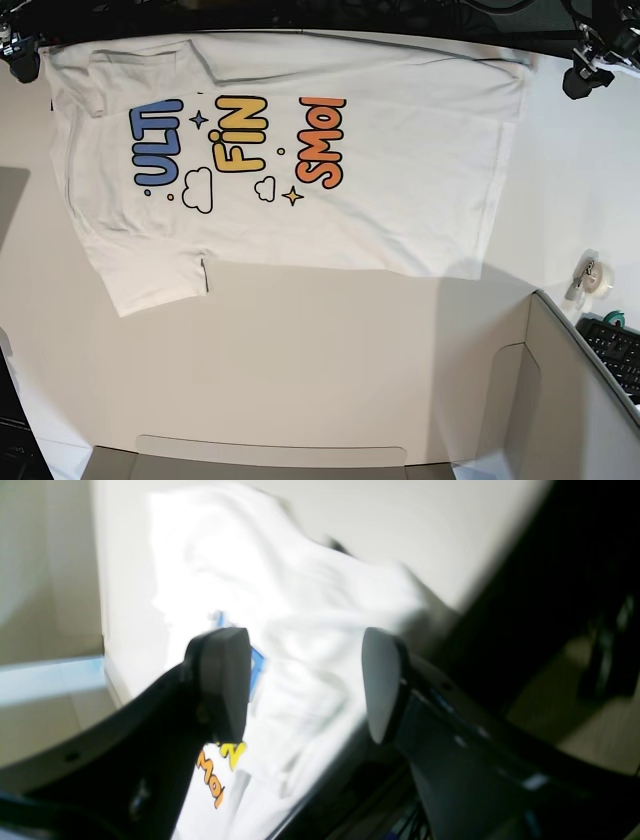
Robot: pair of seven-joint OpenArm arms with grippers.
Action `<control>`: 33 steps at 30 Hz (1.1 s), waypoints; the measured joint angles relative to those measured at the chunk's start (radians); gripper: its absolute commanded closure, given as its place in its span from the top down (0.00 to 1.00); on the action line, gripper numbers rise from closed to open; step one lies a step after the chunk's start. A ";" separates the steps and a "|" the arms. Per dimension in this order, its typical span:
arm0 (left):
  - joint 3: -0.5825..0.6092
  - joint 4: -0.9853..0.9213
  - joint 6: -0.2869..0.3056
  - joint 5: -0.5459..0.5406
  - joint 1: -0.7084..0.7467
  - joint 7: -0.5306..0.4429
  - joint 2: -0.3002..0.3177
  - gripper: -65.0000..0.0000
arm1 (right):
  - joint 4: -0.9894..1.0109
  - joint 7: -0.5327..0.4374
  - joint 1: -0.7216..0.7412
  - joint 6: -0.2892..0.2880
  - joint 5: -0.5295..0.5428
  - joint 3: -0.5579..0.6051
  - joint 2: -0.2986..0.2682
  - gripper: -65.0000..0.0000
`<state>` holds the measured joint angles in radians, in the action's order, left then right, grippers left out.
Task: Layout the t-shirt on the table in an organized manner, then fold the t-shirt properly
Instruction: 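Release the shirt and move both grippers toward the shirt hem corners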
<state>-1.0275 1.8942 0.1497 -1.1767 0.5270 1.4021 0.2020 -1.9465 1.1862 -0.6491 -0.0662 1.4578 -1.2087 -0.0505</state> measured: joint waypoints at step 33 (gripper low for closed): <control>0.465 -0.046 0.000 0.114 -0.471 0.005 0.172 0.41 | 0.132 0.014 0.732 -0.304 -0.767 0.692 -0.316 0.40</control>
<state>-0.5629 1.8484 0.1493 -1.0626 0.0559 1.4067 0.3740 -1.8145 1.2003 0.0826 -0.3706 0.6910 -0.5163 -0.3668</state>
